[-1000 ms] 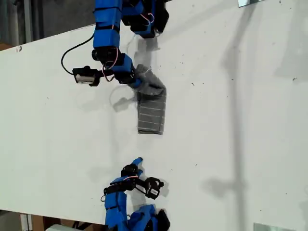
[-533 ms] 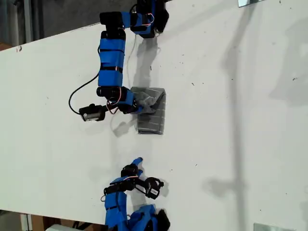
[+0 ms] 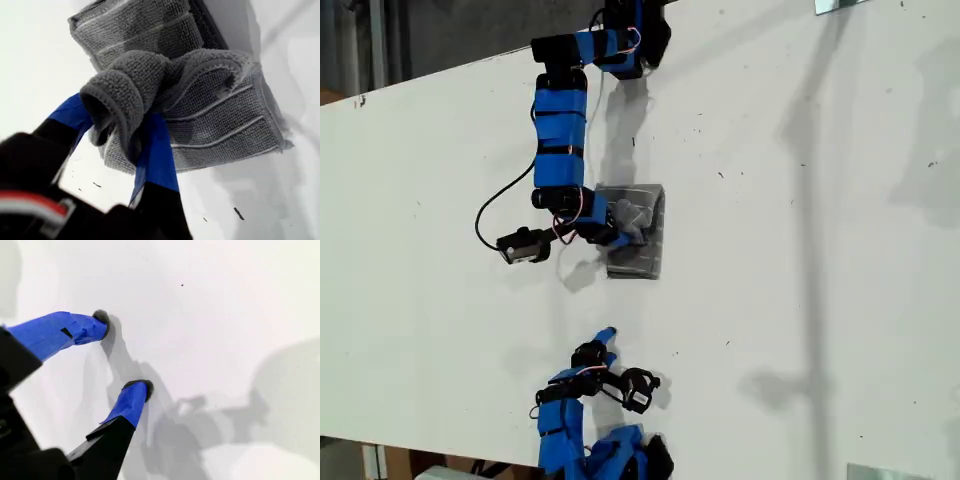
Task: Grasp corners of a square towel and fold twice.
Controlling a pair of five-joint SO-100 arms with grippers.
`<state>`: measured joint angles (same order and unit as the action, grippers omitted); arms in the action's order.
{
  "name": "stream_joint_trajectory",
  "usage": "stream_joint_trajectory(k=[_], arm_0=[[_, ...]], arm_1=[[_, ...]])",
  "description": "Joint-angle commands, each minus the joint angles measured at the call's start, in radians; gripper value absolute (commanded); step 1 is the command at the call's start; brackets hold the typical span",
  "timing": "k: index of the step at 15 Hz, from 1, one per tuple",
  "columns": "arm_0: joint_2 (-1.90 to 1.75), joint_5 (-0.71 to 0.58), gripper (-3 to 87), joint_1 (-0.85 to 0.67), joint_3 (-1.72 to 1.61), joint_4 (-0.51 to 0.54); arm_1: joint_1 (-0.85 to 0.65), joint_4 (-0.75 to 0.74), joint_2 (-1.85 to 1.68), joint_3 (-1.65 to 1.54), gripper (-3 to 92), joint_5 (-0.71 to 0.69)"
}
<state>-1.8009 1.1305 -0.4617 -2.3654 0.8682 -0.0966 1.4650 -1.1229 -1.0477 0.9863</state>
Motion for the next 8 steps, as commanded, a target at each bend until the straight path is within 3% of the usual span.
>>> stream_joint_trajectory(k=[1,8], arm_0=[[-0.025,0.011,22.5,0.011,0.002,-0.009],[-0.025,0.015,22.5,0.006,0.002,-0.011]], arm_1=[[0.026,0.003,-0.087,0.074,16.5,-0.012],[0.002,-0.009,-0.25,0.086,16.5,-0.034]])
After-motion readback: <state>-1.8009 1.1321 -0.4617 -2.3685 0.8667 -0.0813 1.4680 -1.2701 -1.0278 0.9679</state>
